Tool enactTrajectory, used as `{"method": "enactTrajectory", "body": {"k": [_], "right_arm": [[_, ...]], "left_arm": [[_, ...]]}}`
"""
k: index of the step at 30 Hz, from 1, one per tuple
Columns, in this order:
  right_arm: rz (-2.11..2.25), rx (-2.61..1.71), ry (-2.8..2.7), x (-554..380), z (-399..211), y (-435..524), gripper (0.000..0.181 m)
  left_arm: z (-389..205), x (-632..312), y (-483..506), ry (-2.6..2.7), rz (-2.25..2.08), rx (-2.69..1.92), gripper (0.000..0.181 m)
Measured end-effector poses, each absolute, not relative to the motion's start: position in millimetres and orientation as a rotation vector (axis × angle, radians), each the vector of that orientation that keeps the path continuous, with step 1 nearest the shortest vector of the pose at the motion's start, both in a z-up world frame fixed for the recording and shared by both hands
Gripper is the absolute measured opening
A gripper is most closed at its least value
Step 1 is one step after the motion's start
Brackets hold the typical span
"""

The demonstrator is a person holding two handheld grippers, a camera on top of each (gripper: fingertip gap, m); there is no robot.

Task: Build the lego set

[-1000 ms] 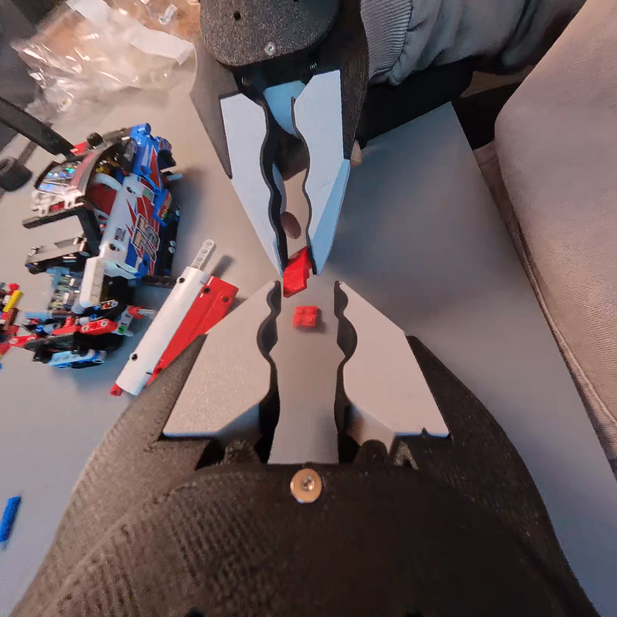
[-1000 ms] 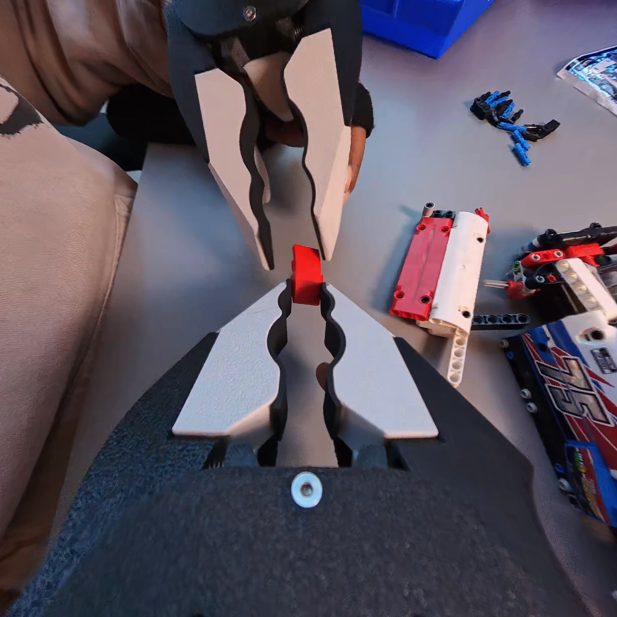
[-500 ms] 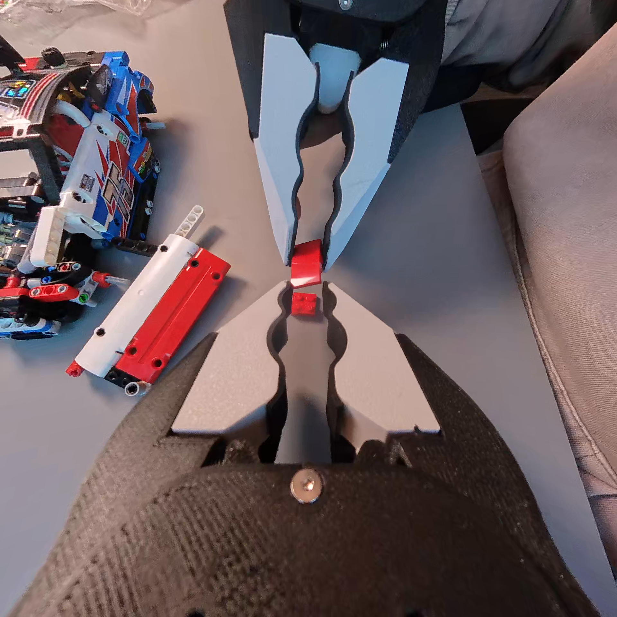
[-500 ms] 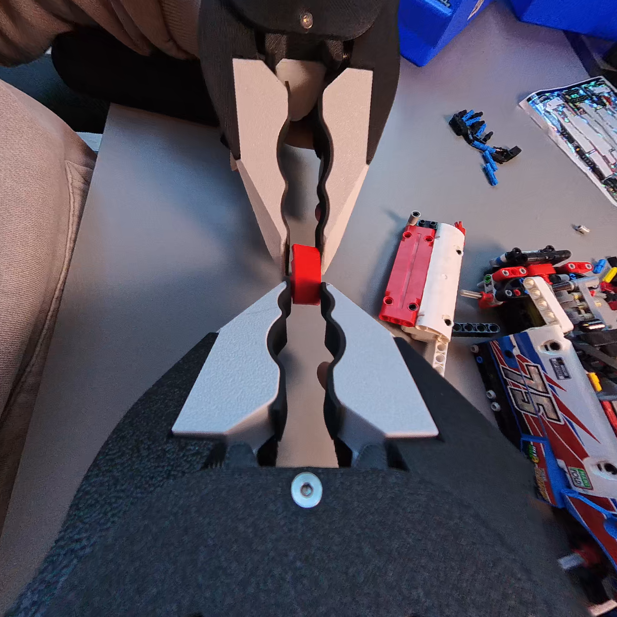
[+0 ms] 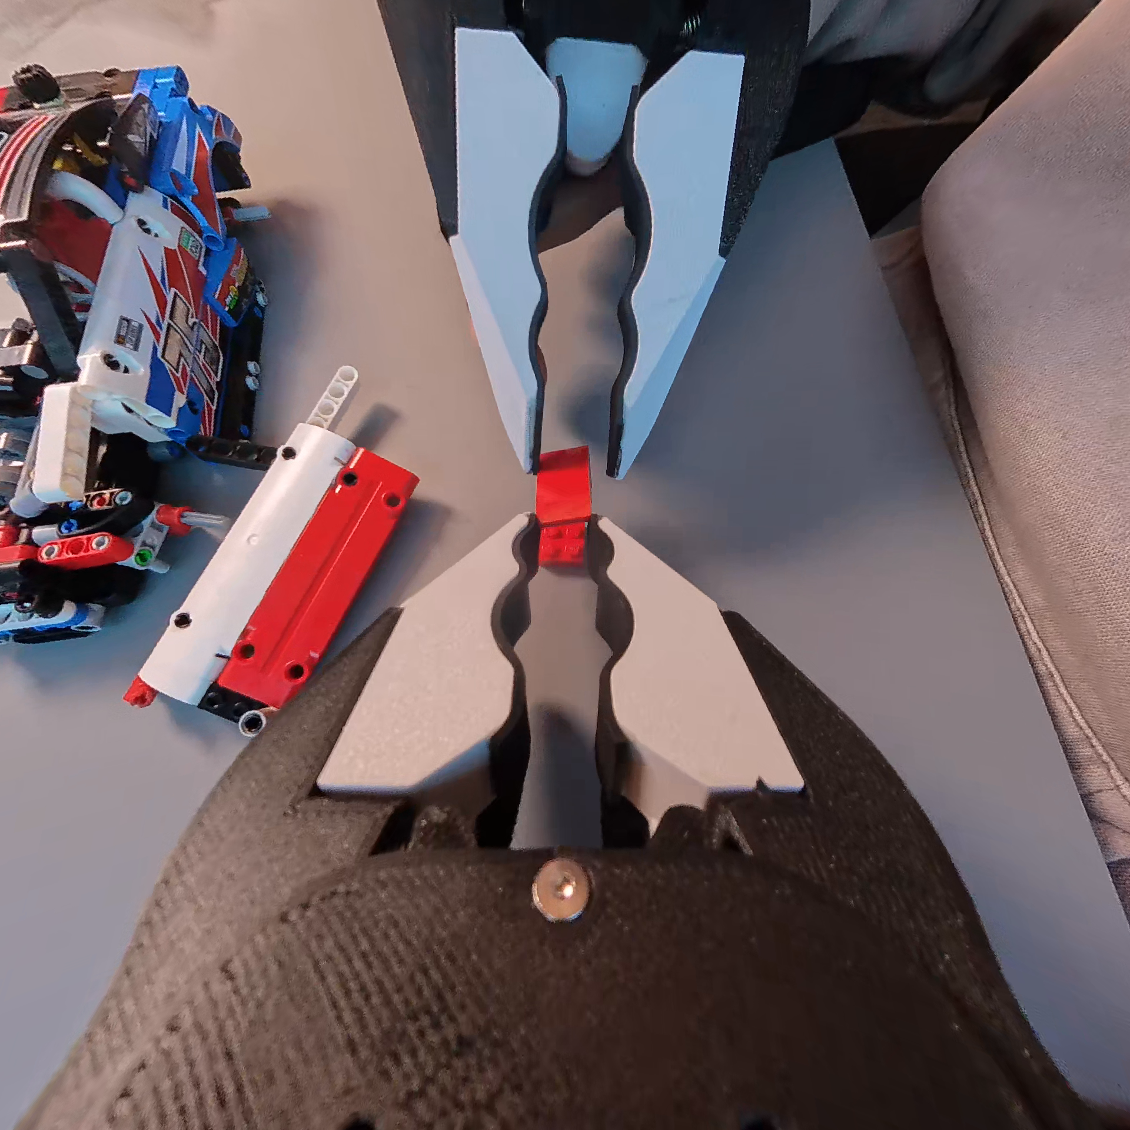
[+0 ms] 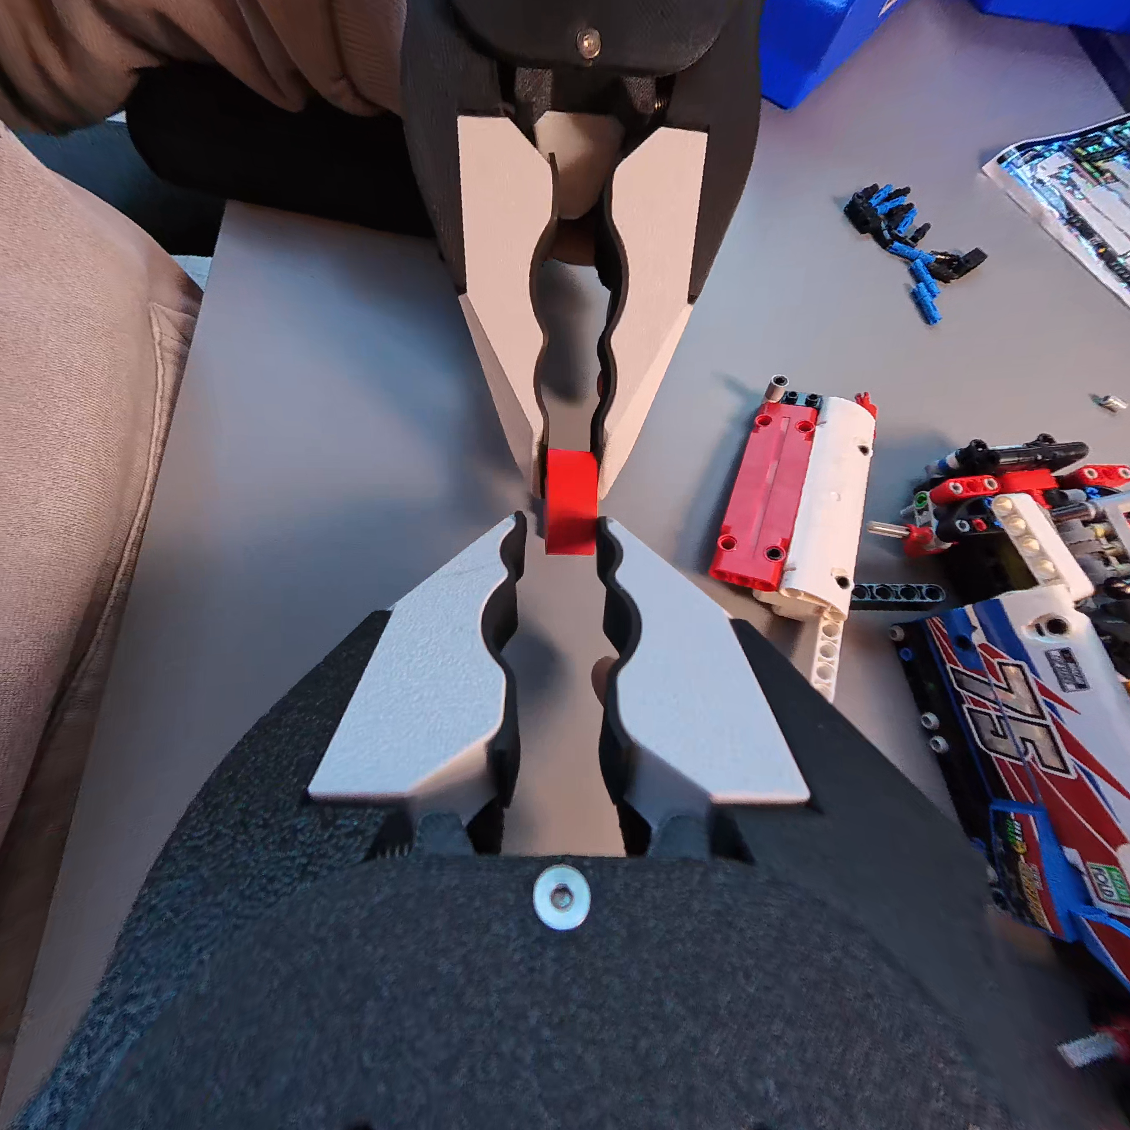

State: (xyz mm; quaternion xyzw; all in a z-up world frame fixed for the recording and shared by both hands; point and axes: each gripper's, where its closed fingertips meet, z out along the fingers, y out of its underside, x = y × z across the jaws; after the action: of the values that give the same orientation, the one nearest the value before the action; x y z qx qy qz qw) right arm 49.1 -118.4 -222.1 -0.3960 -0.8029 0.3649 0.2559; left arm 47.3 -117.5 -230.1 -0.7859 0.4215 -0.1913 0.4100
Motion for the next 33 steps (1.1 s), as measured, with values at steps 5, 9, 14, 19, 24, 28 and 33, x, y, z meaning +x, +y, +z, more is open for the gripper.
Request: {"method": "enactTrajectory", "body": {"k": [5, 9, 14, 19, 24, 28, 33], "right_arm": [[0.94, -1.13, -2.195, 45.6, -230.0, -116.2, 0.014], [0.879, -1.207, -2.201, 43.9, -233.8, -114.4, 0.013], [0.803, -1.238, -2.229, 44.2, -240.6, -112.1, 0.013], [0.736, -1.253, -2.254, 44.9, -246.0, -111.7, 0.013], [0.703, -1.251, -2.264, 45.4, -246.4, -111.0, 0.013], [0.69, -1.239, -2.27, 45.8, -246.4, -112.1, 0.014], [0.679, -1.228, -2.275, 45.9, -246.5, -113.7, 0.013]], "left_arm": [[-236.1, 45.9, -117.8, 1.082, -0.449, -1.995, 0.014], [-235.4, 42.4, -120.1, 1.064, -0.464, -2.018, 0.025], [-230.2, 38.3, -122.1, 1.017, -0.506, -2.026, 0.025], [-238.0, 41.0, -122.5, 1.021, -0.52, -2.056, 0.024], [-237.2, 41.2, -120.7, 1.02, -0.503, -2.05, 0.022], [-236.6, 41.3, -119.0, 1.018, -0.482, -2.043, 0.021], [-239.9, 40.6, -117.7, 1.023, -0.469, -2.053, 0.019]]}}
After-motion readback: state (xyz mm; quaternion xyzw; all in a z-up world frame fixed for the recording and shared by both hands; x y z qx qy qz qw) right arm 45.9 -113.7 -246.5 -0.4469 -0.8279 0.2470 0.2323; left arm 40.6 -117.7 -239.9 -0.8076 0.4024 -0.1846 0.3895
